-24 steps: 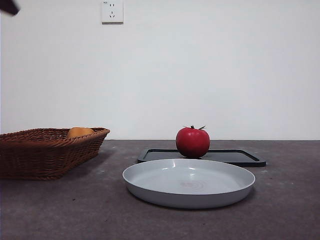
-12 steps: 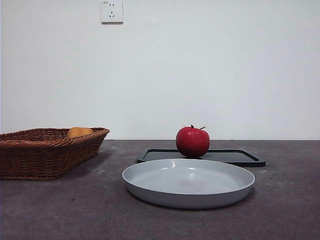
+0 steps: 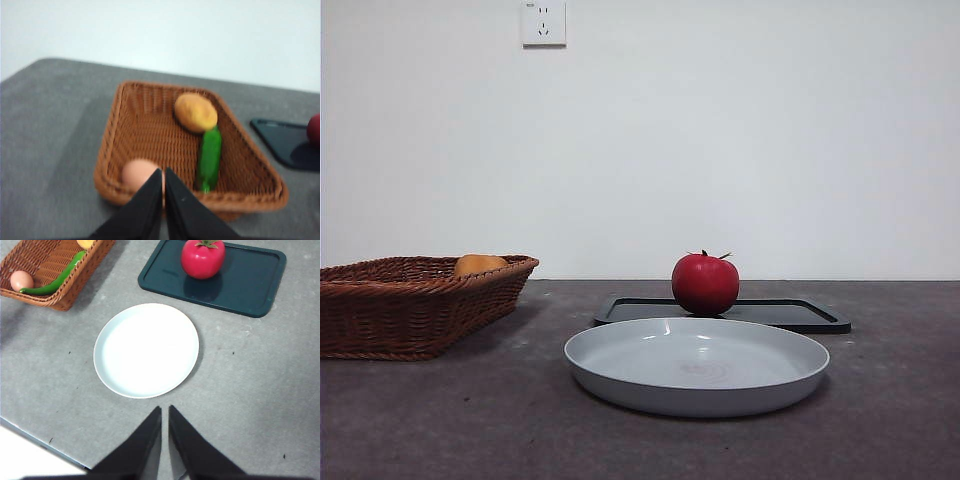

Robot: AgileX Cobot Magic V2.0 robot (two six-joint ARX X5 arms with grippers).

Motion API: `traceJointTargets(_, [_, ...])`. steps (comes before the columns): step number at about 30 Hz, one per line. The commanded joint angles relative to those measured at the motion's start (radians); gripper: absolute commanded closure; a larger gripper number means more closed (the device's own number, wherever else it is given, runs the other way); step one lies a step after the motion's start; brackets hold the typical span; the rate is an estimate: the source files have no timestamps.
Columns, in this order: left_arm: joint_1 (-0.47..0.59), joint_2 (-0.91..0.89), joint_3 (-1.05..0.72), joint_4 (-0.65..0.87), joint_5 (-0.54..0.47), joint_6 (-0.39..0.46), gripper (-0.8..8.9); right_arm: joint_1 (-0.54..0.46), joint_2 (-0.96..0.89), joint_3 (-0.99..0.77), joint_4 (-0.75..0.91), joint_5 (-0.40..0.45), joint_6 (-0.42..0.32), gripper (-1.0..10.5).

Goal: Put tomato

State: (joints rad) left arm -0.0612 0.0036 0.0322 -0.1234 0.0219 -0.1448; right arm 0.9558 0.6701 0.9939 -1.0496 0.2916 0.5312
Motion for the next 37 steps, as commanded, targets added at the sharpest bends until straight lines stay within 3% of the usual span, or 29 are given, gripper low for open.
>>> traceJointTargets(1, [0.001,-0.001,-0.021,-0.040,-0.002,0.006,8.07,0.011,0.006,0.008,0.010,0.005,0.008,9.3])
traceJointTargets(7, [0.002,-0.001,-0.021,-0.066,-0.002,0.071,8.07,0.011,0.006,0.008,0.010,0.005,0.008,9.3])
traceJointTargets(25, [0.002,-0.001,-0.021,-0.065,-0.002,0.070,8.07,0.011,0.006,0.008,0.010,0.005,0.006,9.3])
traceJointTargets(28, [0.002,-0.001,-0.021,-0.065,-0.002,0.070,8.07,-0.009,-0.007,0.003,-0.002,0.038,-0.112,9.3])
traceJointTargets(31, [0.002,-0.001,-0.021,-0.065,-0.002,0.070,8.07,-0.120,-0.058,-0.064,0.085,0.101,-0.298,9.3])
traceJointTargets(35, [0.002,-0.001,-0.021,-0.065,-0.002,0.070,8.07,-0.371,-0.179,-0.271,0.383,0.025,-0.468,9.3])
traceJointTargets(37, [0.002,-0.001,-0.021,-0.065,-0.002,0.070,8.07,-0.481,-0.248,-0.375,0.514,-0.019,-0.518,9.3])
